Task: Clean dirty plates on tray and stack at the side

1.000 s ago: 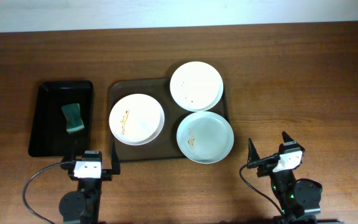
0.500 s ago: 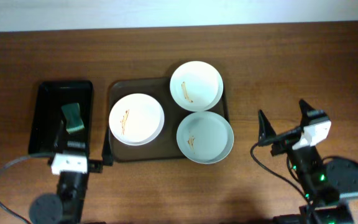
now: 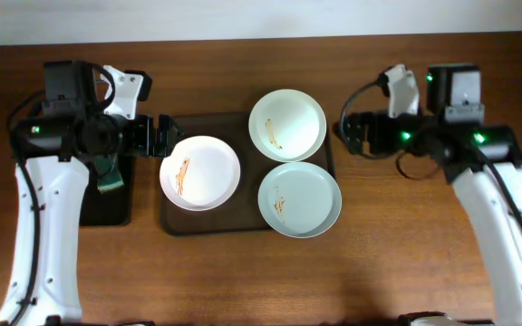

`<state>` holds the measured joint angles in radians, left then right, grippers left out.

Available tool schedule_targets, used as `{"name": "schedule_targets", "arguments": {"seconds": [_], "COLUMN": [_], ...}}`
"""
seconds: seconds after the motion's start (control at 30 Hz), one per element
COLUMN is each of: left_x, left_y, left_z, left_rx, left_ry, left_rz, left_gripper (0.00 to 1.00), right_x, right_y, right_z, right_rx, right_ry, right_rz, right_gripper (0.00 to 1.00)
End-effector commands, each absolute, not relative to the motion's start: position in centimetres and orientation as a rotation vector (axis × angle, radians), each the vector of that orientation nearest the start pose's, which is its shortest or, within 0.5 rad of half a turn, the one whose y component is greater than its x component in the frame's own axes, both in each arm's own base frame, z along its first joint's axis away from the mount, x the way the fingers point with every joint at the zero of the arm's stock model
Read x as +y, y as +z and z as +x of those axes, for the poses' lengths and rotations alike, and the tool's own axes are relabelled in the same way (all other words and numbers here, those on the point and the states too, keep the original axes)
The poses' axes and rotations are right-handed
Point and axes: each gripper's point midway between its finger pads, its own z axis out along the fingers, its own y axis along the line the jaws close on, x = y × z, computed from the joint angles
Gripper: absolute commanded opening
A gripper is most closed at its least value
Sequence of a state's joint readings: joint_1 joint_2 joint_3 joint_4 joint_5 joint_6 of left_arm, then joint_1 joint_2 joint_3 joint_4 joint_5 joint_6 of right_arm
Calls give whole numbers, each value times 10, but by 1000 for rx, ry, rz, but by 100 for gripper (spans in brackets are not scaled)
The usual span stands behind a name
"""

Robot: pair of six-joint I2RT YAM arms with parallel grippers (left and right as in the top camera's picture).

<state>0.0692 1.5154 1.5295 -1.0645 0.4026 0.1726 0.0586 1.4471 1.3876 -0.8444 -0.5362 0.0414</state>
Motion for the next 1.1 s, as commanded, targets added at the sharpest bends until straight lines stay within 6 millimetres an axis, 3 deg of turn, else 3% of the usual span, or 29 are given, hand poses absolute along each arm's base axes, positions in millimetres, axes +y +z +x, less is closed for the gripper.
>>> {"name": "schedule_targets", "arguments": {"seconds": [0.0, 0.03, 0.07, 0.1, 0.13, 0.17, 0.23, 0.33, 0.43, 0.6, 0.77, 0.8, 0.87, 1.0, 1.07], "left_x": [-45, -38, -24, -2, 36, 57, 84, 111, 113, 116, 117, 117, 118, 114, 111], "left_y": [240, 237, 231, 226, 222, 222, 223, 218, 190, 130, 125, 125, 124, 119, 104], "left_z": [374, 374, 373, 372, 367, 365, 362, 360, 367, 379, 385, 386, 388, 387, 384], "left_rx": [2529, 2549, 2591, 2635, 2654, 2638, 2614, 2600, 2675, 2825, 2817, 2810, 2809, 2827, 2852], "left_ry": [-457, -403, -307, -184, -18, 17, 70, 183, 181, 171, 172, 172, 172, 140, 118], "left_rz": [288, 273, 206, 50, -235, -366, -454, -529, -538, -556, -554, -554, -554, -553, -585], "left_gripper": [99, 99, 99, 99, 99, 99, 98, 98, 98, 91, 92, 91, 78, 72, 70], "right_x": [169, 201, 218, 234, 256, 274, 296, 317, 323, 335, 331, 331, 331, 331, 332], "right_y": [230, 205, 189, 172, 150, 130, 109, 78, 63, 32, 6, 4, 4, 3, 3], "right_z": [384, 392, 394, 394, 390, 385, 380, 377, 385, 382, 380, 380, 379, 378, 378], "right_rx": [2438, 2501, 2539, 2577, 2613, 2636, 2625, 2650, 2639, 2686, 2731, 2737, 2742, 2748, 2749], "right_ry": [936, 911, 871, 813, 729, 616, 514, 502, 514, 559, 509, 512, 518, 523, 526], "right_rz": [-223, -167, -137, -102, -79, -63, -86, -82, -71, -96, -39, -27, 3, 12, 10], "right_gripper": [88, 84, 83, 80, 75, 70, 67, 61, 45, 36, 26, 19, 4, 4, 4]}}
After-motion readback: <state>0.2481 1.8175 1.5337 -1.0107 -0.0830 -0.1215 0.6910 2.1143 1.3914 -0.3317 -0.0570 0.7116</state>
